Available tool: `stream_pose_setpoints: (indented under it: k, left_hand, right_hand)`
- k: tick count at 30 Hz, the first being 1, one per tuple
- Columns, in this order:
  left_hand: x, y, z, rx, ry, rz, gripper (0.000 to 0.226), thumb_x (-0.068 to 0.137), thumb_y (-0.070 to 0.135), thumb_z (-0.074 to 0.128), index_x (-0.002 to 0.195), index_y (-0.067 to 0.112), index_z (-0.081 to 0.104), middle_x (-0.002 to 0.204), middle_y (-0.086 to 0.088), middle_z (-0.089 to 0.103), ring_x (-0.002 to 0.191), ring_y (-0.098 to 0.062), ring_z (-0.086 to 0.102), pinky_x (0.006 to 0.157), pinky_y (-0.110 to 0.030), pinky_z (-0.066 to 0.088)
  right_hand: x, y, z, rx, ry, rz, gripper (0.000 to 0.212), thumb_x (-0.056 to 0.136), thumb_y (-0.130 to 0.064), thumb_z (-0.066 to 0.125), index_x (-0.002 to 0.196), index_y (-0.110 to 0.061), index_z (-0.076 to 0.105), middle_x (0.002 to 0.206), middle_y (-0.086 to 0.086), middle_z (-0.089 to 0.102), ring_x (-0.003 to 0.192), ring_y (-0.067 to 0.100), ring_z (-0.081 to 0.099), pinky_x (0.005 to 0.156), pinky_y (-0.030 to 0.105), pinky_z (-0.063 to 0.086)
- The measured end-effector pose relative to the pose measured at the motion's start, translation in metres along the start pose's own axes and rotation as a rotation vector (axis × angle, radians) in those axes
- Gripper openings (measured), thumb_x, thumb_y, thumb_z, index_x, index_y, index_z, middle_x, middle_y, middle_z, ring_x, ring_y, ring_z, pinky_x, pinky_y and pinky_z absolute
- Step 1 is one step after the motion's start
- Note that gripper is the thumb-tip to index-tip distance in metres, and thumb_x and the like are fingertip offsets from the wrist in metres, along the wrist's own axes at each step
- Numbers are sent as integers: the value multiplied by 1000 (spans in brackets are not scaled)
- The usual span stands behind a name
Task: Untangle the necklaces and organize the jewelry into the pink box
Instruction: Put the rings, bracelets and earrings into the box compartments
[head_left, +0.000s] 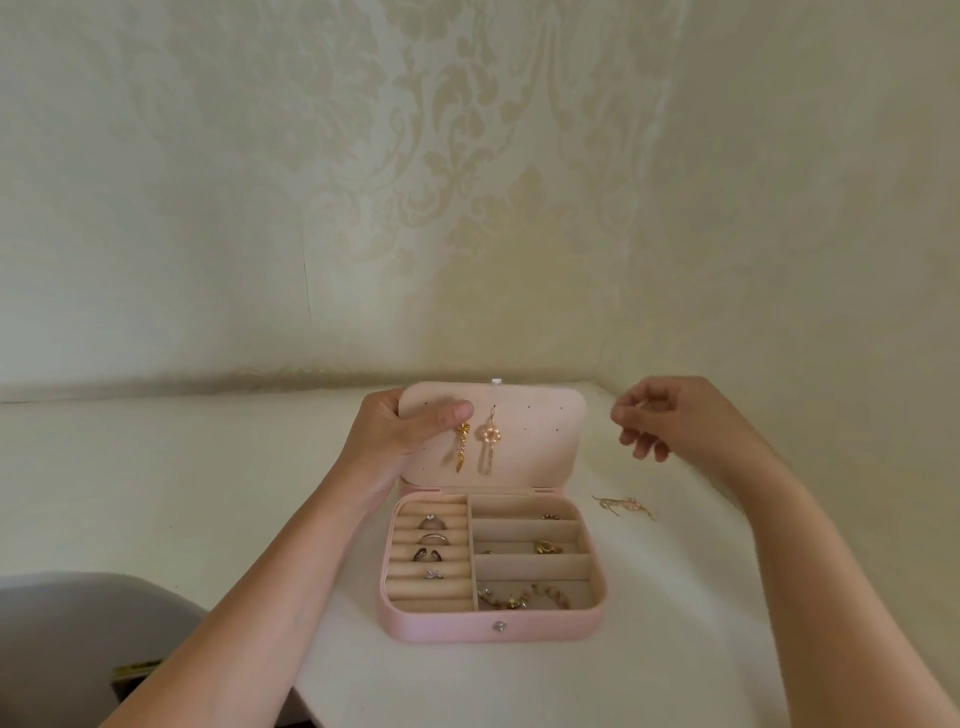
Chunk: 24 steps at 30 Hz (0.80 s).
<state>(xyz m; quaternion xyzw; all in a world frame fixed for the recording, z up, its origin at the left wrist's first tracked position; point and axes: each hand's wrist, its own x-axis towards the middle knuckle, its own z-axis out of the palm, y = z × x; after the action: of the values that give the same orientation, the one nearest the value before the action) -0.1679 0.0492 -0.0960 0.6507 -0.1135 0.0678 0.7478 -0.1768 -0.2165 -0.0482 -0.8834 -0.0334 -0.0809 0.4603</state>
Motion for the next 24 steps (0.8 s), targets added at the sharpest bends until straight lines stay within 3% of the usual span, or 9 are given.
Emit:
stream_pose_setpoints:
  k: [3,7,9,12,16,20,24]
  left_hand:
    - [-1,0,2,8,38,22,35,48,44,80,69,16,73,71,-3,71,66,-15,66,56,-23,51]
    - [-1,0,5,29,100,61,38,49,46,79,72,16,73,72,-1,72,66,-13,67,55,-22,50]
    - [-1,0,5,26,117,74,30,54,39,82,74,18,74,72,1,72,67,-12,67,55,-20,49]
    - [-1,1,5,3,127,58,17,62,31,77,75,20,74,72,2,72,67,-12,67,55,-20,50]
    - [-1,1,5,-14,142,31,23,58,31,79,78,19,75,72,0,73,65,-13,67,54,-21,51]
    - [-1,2,5,-52,131,19,32,58,20,83,88,11,74,76,-3,73,66,-16,68,55,-23,52]
    - [-1,3,3,-81,110,-8,27,62,22,78,88,14,76,80,-7,74,68,-19,69,56,-26,55]
  right_hand:
    - [5,24,-7,-302,-78,169,7,81,-3,64,81,-8,69,72,7,70,55,12,62,47,18,41]
    - [7,35,-15,-393,-135,327,8,75,-5,74,79,-8,67,74,11,69,58,16,64,49,20,47]
    - [4,36,-17,-394,-203,445,26,69,-10,82,86,1,66,71,12,67,59,20,65,60,28,57]
    - [2,36,-12,-368,-270,557,45,65,-13,86,98,9,65,71,14,66,62,23,65,75,35,59]
    - [7,40,-6,-331,-237,579,38,67,-9,84,95,10,67,68,14,66,60,22,62,80,37,57]
    - [9,42,-5,-309,-250,598,12,73,-2,79,73,3,68,53,8,64,53,18,59,82,35,54]
    - [10,40,-1,-360,-294,521,17,76,-2,75,67,-6,61,66,11,61,62,20,57,74,29,52]
